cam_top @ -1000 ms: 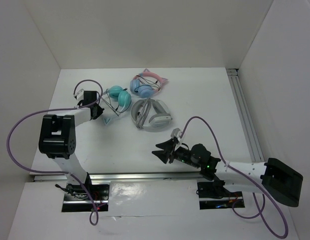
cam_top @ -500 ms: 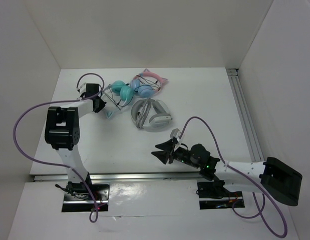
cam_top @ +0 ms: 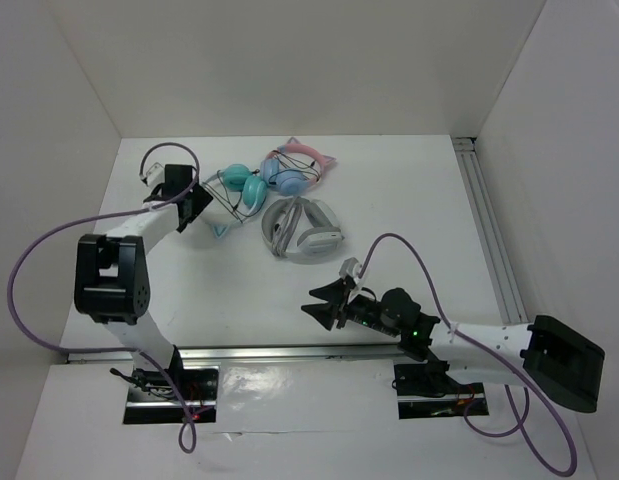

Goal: Wrap the headphones

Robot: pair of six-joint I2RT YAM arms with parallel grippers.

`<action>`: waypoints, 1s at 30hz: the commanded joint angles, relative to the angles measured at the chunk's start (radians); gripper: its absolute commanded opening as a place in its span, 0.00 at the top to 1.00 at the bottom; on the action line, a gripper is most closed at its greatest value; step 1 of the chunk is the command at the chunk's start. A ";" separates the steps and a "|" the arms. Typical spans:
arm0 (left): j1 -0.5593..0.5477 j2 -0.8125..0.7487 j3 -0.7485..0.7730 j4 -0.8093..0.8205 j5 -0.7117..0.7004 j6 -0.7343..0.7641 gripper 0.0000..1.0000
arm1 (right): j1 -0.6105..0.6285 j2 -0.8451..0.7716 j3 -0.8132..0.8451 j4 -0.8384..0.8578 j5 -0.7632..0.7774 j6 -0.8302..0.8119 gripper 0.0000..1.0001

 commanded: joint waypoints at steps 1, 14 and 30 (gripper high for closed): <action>0.000 -0.146 -0.038 -0.047 -0.060 -0.040 0.04 | 0.015 -0.035 0.062 0.029 -0.010 -0.010 0.45; -0.262 -0.814 -0.062 -0.481 0.014 0.075 0.00 | 0.067 -0.168 0.632 -1.022 0.536 0.189 0.00; -0.330 -1.553 -0.082 -0.824 0.072 0.204 0.00 | 0.067 -0.435 0.967 -1.644 0.624 0.274 0.00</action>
